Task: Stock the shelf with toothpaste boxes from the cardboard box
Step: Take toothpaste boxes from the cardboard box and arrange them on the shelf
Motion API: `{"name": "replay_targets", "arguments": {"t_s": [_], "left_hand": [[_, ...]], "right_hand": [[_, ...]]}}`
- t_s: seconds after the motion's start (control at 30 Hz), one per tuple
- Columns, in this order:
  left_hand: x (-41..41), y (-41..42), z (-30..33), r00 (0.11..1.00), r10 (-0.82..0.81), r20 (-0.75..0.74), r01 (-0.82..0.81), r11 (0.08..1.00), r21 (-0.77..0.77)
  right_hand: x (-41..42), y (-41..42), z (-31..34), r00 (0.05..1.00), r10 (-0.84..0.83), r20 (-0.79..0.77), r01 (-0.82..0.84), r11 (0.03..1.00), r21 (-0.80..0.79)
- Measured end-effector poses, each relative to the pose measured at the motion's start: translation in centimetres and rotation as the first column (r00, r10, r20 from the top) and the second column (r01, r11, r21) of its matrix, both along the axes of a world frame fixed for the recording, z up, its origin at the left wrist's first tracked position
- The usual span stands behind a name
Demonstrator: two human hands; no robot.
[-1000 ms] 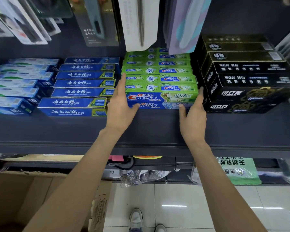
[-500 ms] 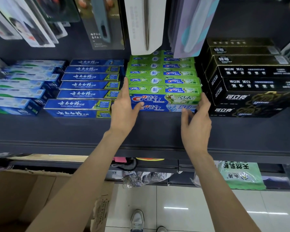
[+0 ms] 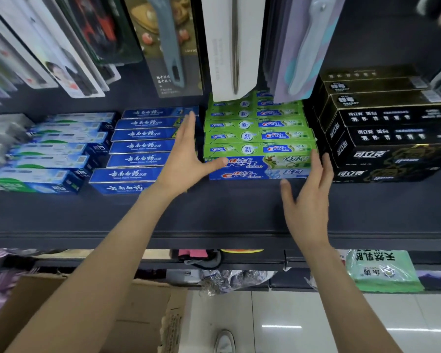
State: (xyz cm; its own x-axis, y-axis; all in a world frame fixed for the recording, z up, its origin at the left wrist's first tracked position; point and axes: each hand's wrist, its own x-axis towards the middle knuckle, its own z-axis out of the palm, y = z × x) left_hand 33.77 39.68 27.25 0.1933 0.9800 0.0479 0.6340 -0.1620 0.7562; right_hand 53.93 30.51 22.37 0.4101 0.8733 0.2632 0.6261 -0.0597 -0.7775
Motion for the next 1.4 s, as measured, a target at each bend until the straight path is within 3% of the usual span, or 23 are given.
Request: {"name": "replay_targets", "arguments": {"t_s": [0.07, 0.13, 0.47, 0.73, 0.97, 1.3, 1.4], "left_hand": [[0.5, 2.1, 0.0, 0.998, -0.052, 0.043, 0.058, 0.987, -0.153], [1.1, 3.0, -0.5, 0.992, -0.122, 0.031, 0.126, 0.971, -0.202], [1.4, 3.5, -1.9, 0.987, -0.148, 0.067, 0.156, 0.979, -0.128], [1.8, 3.5, -1.6, 0.987, -0.095, 0.127, 0.117, 0.976, -0.181], [2.0, 3.7, -1.4, 0.991, -0.132, -0.015, 0.127, 0.977, -0.170], [2.3, 3.5, -1.6, 0.996, -0.087, 0.029, 0.091, 0.981, -0.171], [2.7, 2.0, -1.0, 0.997, -0.071, -0.003, 0.070, 0.993, -0.094]], "right_hand": [[0.2, 0.8, 0.2, 1.000, 0.007, 0.009, -0.007, 1.000, -0.012], [0.6, 1.6, 0.5, 0.999, 0.031, 0.012, -0.031, 0.999, -0.022], [2.0, 3.4, 1.1, 0.992, 0.070, 0.108, -0.061, 0.995, -0.080], [2.4, 3.8, 1.2, 0.994, 0.092, 0.053, -0.088, 0.994, -0.070], [4.3, 4.2, 2.0, 0.959, 0.261, 0.114, -0.235, 0.951, -0.203], [4.5, 4.7, 2.0, 0.967, 0.231, 0.103, -0.205, 0.955, -0.213], [3.8, 3.8, 2.6, 0.971, 0.220, 0.089, -0.197, 0.956, -0.217]]}}
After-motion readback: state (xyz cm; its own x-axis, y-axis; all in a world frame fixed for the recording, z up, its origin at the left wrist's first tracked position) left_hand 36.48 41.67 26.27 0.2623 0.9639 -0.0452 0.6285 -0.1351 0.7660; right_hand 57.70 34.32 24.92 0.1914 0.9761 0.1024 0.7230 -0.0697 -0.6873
